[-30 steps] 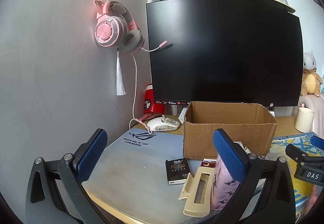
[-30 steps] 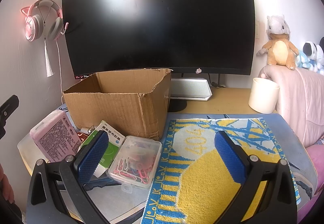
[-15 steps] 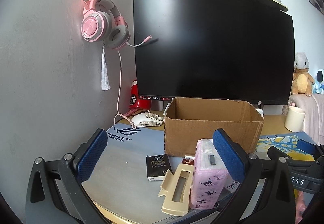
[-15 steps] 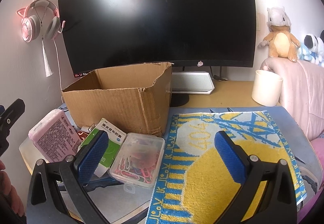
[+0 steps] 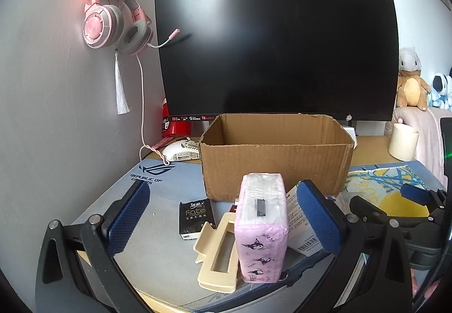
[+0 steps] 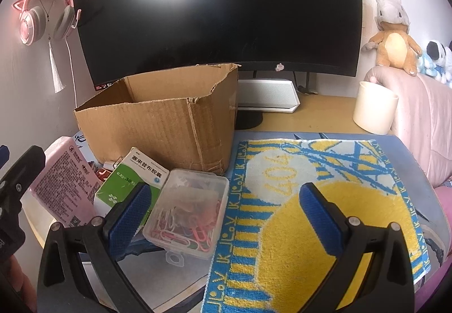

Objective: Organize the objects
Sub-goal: 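Grasp the pink tissue pack with the left tool while the right tool grasps the clear paper-clip box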

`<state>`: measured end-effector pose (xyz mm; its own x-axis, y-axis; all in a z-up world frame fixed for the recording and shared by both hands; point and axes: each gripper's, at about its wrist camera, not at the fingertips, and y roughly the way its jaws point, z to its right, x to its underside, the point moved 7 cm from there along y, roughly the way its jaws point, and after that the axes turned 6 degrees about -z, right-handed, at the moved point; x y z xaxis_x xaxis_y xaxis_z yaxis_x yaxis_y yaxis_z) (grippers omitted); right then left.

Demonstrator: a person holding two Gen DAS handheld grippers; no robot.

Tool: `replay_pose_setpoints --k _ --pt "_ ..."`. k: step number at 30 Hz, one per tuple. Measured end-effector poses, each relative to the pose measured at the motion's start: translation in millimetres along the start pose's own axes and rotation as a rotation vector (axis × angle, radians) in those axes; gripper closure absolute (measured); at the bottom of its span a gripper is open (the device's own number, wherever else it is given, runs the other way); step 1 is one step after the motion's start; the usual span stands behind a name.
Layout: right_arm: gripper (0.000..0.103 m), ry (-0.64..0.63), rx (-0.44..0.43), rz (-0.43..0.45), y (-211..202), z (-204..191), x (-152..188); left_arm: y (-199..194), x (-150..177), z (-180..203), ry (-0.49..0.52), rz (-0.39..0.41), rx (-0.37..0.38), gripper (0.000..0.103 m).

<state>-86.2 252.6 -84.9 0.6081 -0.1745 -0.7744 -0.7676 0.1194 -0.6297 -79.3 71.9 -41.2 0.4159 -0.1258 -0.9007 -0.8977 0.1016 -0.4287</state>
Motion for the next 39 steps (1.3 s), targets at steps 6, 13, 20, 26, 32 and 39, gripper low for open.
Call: replay_pose_setpoints --k 6,13,20,26,32,39 --pt "0.000 -0.025 0.019 -0.020 3.7 -7.6 2.1 5.8 2.5 3.8 -0.005 -0.013 -0.019 0.000" --pt "0.000 -0.064 0.035 -0.032 7.4 -13.9 4.9 18.8 10.2 2.1 -0.018 -0.058 -0.024 0.000" --pt "0.000 -0.048 0.023 -0.048 9.6 -11.9 6.3 27.0 15.2 -0.3 -0.041 -0.094 -0.017 0.000" --pt "0.000 -0.046 0.019 -0.063 13.3 -11.2 7.7 32.9 19.4 -3.1 -0.118 -0.133 0.049 0.004" --pt "0.012 -0.018 -0.032 -0.107 16.0 -12.5 8.6 37.8 23.0 1.6 -0.142 -0.161 0.111 0.024" --pt "0.041 -0.035 -0.034 -0.150 19.9 -18.7 12.1 44.0 21.0 -1.8 -0.238 -0.194 0.175 0.066"
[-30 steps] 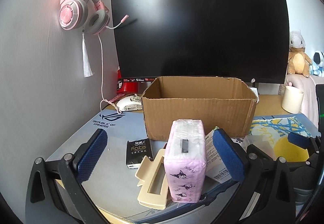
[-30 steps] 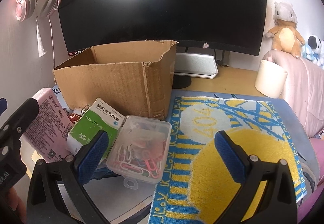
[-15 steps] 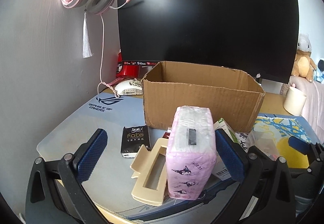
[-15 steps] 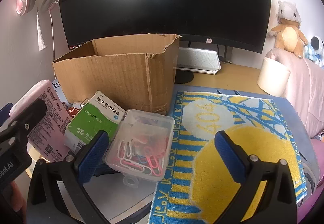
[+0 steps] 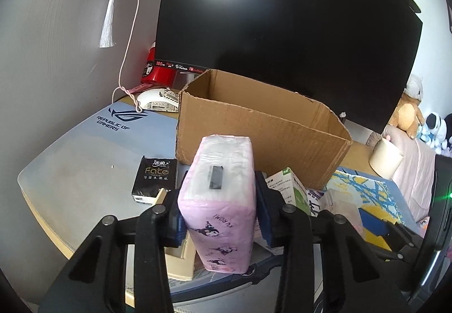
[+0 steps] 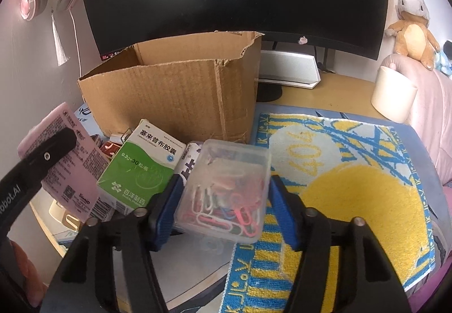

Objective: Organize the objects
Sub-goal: 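Grasp the pink tissue pack with the left tool while the right tool grasps the clear paper-clip box, then lift the pink tissue pack and clip box and carry both over the cardboard box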

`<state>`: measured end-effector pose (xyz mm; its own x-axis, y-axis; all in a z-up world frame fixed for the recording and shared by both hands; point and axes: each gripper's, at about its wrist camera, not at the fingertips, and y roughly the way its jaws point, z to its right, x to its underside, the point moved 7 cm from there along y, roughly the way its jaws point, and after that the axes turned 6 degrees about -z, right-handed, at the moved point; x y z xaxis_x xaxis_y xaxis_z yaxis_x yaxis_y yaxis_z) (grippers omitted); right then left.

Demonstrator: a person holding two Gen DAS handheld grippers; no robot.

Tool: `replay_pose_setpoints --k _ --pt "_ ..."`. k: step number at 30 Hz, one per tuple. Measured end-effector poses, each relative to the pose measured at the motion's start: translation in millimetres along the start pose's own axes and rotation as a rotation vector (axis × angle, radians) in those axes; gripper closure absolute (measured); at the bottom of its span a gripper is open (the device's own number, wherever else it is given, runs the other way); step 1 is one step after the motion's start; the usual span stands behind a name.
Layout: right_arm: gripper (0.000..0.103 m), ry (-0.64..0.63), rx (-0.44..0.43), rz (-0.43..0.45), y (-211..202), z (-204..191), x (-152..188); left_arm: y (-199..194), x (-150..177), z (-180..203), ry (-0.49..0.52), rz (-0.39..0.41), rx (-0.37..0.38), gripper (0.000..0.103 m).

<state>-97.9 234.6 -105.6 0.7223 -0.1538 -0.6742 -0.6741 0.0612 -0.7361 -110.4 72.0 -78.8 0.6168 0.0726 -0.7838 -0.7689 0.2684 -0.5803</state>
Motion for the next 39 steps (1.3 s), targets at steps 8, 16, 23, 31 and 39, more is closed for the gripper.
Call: replay_pose_setpoints --k 8,16,23,31,39 --pt "0.043 0.040 0.044 -0.019 -1.8 8.4 -5.4 -3.7 -9.3 4.5 0.032 0.032 0.010 0.068" --pt "0.043 0.072 0.031 0.006 -11.6 12.3 -16.6 -32.1 -25.9 30.4 0.121 0.133 0.009 0.069" --pt "0.043 0.083 0.009 0.060 -34.4 6.3 -26.5 -44.1 -34.2 59.9 0.210 0.167 -0.032 0.069" --pt "0.043 0.080 0.041 0.061 -47.2 5.0 -39.8 -59.1 -60.7 55.4 0.175 0.194 -0.077 0.069" --pt "0.043 0.061 0.030 0.094 -56.7 5.7 -56.1 -68.3 -85.7 41.6 0.116 0.203 -0.057 0.069"
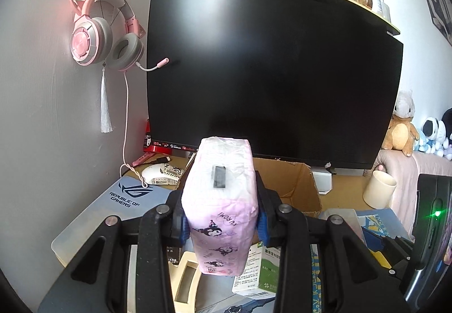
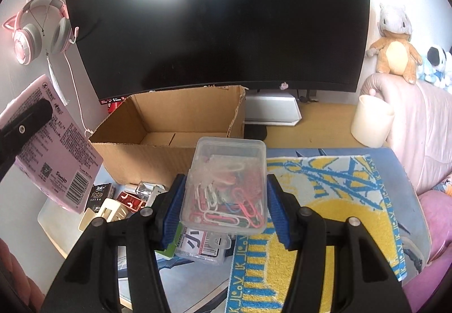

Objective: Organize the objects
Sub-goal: 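Lift the pink tissue pack and clip box and carry both over the cardboard box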

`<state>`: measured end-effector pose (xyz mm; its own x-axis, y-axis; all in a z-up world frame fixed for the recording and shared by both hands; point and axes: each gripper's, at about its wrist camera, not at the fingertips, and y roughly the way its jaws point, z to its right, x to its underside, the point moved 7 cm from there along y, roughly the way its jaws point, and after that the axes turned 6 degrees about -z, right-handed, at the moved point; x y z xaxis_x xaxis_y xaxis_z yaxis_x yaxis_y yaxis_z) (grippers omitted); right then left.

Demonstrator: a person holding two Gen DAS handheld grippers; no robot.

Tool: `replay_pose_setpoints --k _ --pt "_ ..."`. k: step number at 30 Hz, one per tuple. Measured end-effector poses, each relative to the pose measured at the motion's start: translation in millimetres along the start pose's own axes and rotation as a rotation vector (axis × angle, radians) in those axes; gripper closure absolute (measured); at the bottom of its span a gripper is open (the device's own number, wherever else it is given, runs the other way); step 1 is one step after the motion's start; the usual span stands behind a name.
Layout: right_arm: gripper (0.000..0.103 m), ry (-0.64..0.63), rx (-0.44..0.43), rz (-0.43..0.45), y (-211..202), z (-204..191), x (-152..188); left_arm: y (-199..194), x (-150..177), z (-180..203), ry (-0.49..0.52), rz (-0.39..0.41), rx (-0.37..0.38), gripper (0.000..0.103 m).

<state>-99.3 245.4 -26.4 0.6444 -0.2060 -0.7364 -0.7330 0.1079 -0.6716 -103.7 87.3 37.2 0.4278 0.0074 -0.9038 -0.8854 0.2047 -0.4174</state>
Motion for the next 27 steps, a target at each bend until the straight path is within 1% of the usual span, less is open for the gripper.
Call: replay_pose_setpoints --k 5,9,12,15,19,22,27 --pt "0.043 0.009 -0.021 0.010 -2.2 1.9 -18.2 10.3 -14.2 -0.8 0.014 0.005 -0.030 0.069" --pt "0.043 0.007 -0.054 0.044 -9.3 -0.3 -34.8 14.7 -27.6 -3.5 -0.004 0.025 -0.024 0.069" --pt "0.043 -0.002 -0.062 0.059 -9.2 -3.7 -46.0 18.7 -38.8 -4.0 0.011 0.040 -0.030 0.069" --pt "0.043 -0.033 -0.054 0.060 -2.9 -8.2 -57.9 25.5 -51.5 -6.2 0.024 0.052 -0.049 0.069" --pt "0.043 -0.064 -0.044 0.071 7.5 -12.4 -74.9 36.3 -66.3 -12.2 0.014 0.060 -0.046 0.069" --pt "0.043 -0.063 -0.045 0.075 19.1 -14.2 -85.4 45.0 -76.2 -15.3 0.022 0.068 -0.053 0.069" --pt "0.043 -0.051 -0.114 0.087 45.5 -19.2 -99.4 62.5 -88.8 -22.0 0.018 0.076 -0.051 0.069"
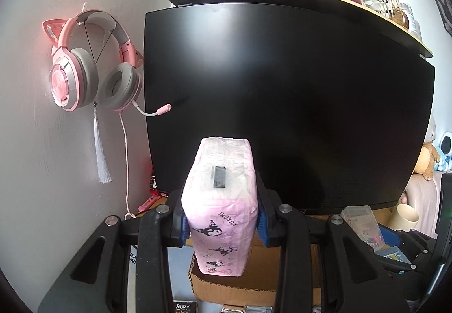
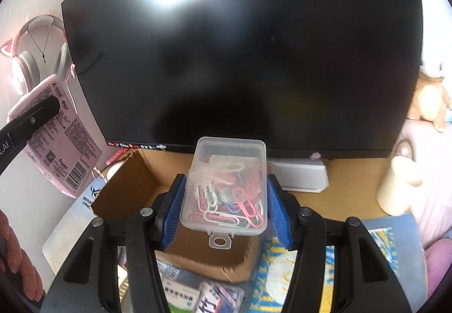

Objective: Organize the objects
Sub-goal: 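Lift the pink tissue pack and clip box and carry both over the cardboard box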

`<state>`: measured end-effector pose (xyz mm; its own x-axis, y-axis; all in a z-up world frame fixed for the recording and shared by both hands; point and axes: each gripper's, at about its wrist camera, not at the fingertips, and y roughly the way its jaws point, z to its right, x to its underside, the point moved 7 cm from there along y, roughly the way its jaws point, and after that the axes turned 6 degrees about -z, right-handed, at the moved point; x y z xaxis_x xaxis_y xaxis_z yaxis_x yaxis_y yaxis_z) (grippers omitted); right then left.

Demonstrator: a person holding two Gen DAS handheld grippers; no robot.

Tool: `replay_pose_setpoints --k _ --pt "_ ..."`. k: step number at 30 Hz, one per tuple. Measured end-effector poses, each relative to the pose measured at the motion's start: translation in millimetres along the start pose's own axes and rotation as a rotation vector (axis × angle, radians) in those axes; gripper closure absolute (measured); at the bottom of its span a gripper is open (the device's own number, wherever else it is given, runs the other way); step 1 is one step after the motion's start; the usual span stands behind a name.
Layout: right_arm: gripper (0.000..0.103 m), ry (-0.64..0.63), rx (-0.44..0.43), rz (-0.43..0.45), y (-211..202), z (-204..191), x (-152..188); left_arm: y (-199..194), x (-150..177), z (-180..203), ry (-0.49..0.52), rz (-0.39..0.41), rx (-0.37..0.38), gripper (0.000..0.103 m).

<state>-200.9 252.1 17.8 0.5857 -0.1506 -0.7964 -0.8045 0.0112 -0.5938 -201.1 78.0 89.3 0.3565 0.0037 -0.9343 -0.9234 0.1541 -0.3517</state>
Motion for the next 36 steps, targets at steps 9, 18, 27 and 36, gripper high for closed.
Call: replay_pose_setpoints --k 9,18,27,36 --pt "0.043 -0.045 0.008 -0.016 28.5 -5.0 -4.5 46.5 8.1 -18.5 -0.060 -0.046 -0.002 0.069" --pt "0.043 -0.034 0.053 -0.055 40.6 0.0 0.2 64.5 18.5 -33.8 -0.177 -0.098 0.038 0.068" --pt "0.043 -0.031 -0.007 -0.085 39.1 -3.3 15.4 66.6 25.0 -13.0 -0.108 -0.103 0.068 0.068" --pt "0.043 -0.066 0.021 -0.083 40.5 -3.0 15.6 81.1 34.8 5.9 -0.047 -0.146 0.043 0.068"
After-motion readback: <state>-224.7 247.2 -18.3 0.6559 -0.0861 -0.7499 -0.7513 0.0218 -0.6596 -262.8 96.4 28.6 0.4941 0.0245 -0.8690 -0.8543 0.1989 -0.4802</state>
